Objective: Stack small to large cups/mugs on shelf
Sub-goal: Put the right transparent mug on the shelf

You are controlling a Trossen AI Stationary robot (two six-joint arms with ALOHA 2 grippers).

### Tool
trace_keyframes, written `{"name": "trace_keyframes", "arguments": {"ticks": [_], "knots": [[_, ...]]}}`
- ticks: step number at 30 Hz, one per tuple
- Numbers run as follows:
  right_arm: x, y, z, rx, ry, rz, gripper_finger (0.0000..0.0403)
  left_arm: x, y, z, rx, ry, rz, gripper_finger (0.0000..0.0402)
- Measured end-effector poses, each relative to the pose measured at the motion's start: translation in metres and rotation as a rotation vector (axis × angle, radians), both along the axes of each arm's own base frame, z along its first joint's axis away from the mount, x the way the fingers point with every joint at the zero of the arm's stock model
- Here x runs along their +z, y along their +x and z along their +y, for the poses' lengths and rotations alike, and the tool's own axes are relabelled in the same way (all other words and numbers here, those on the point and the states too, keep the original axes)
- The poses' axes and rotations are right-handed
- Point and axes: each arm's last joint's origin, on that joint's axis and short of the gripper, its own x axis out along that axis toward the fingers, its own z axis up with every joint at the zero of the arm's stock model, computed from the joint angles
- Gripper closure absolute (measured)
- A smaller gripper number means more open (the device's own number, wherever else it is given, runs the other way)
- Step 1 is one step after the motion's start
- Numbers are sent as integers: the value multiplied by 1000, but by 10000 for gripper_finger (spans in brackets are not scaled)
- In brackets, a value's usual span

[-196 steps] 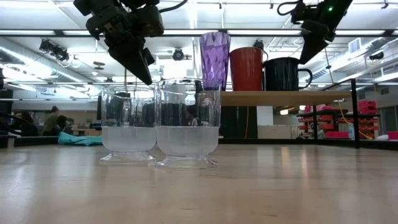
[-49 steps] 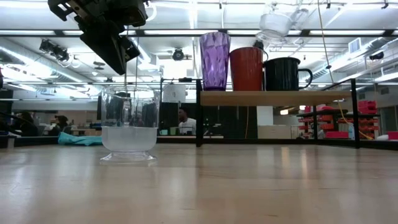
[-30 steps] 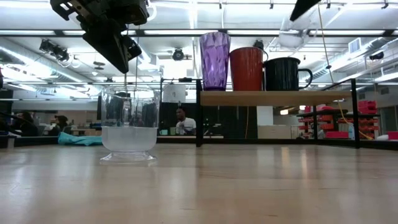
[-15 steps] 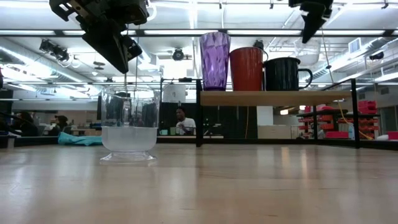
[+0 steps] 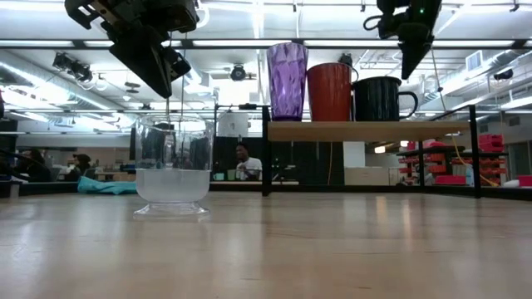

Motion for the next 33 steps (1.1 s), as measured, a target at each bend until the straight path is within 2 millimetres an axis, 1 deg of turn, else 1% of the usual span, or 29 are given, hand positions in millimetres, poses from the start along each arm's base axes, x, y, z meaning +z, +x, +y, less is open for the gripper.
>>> {"name": "trace_keyframes", "arguments": {"ticks": [4, 7, 11, 19, 25, 30, 33], "knots": [[-8, -5, -6, 26, 40, 6, 394, 0, 0, 0, -5, 4, -1, 376], [-19, -11, -10, 34, 75, 18, 395, 0, 0, 0, -6, 4, -1, 376], [-29, -12, -14, 47, 83, 23, 394, 0, 0, 0, -10, 6, -1, 372], [-34, -9, -18, 140, 51, 27, 391, 0, 0, 0, -12, 8, -2, 368], [-34, -9, -18, 182, 40, 45, 364, 0, 0, 0, -12, 8, -2, 376], [-34, -11, -19, 159, 12, 91, 331, 0, 0, 0, -12, 8, 0, 379], [-31, -13, -16, 144, -3, 90, 310, 0, -1, 0, -12, 8, 5, 376]]}}
